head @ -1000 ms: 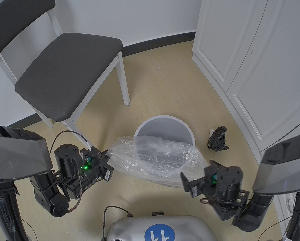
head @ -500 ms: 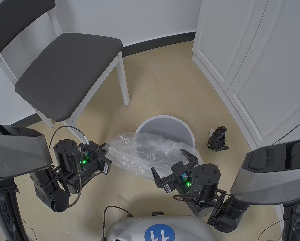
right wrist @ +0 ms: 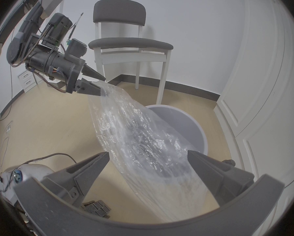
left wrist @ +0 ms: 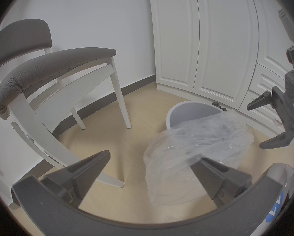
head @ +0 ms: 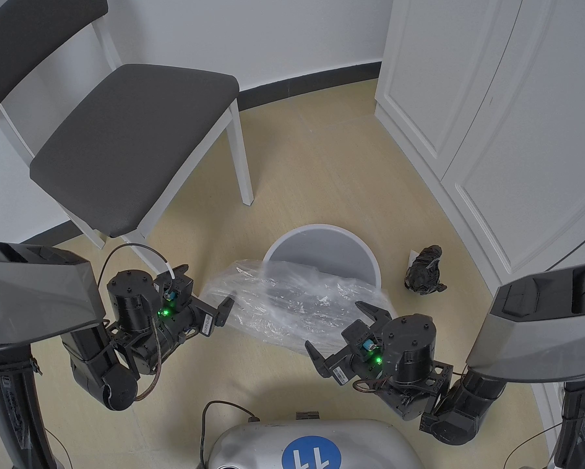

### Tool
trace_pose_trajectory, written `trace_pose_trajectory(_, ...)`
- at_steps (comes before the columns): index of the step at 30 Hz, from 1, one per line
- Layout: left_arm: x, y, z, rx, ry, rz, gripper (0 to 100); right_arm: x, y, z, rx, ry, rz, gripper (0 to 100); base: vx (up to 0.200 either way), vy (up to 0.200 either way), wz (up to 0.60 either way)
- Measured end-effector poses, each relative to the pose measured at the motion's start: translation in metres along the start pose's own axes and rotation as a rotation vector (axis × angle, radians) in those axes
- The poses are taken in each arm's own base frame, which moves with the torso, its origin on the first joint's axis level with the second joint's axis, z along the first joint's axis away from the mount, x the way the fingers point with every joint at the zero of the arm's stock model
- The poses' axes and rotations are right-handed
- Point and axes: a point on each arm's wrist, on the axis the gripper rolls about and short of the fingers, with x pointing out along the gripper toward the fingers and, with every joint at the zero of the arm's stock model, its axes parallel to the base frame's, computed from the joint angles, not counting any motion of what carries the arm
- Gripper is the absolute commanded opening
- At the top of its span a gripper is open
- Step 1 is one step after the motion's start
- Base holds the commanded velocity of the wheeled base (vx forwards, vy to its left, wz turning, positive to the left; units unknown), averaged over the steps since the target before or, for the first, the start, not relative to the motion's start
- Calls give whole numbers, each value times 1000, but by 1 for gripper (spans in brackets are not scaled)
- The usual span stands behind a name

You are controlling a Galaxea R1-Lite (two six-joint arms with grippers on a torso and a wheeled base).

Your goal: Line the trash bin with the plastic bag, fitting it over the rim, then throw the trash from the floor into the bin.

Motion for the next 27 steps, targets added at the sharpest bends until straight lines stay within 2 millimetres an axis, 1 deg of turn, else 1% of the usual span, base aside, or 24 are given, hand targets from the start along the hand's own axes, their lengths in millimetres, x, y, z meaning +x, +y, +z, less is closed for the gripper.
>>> trace_pose_trajectory(10,3,-1,-2,1,4,3,100,13,-15,-4,0,48,23,100,0,0,0)
trace_pose_trajectory(14,3,-2,-3,2,8,3,100,19,-18,-6,5,49,16,100,0,0,0)
trace_pose_trajectory(20,3,-2,-3,2,9,4,100,24,-17,-12,44,79,75,100,0,0,0)
trace_pose_trajectory(27,3,-1,-3,2,9,4,100,23,-15,-14,100,81,172,100,0,0,0)
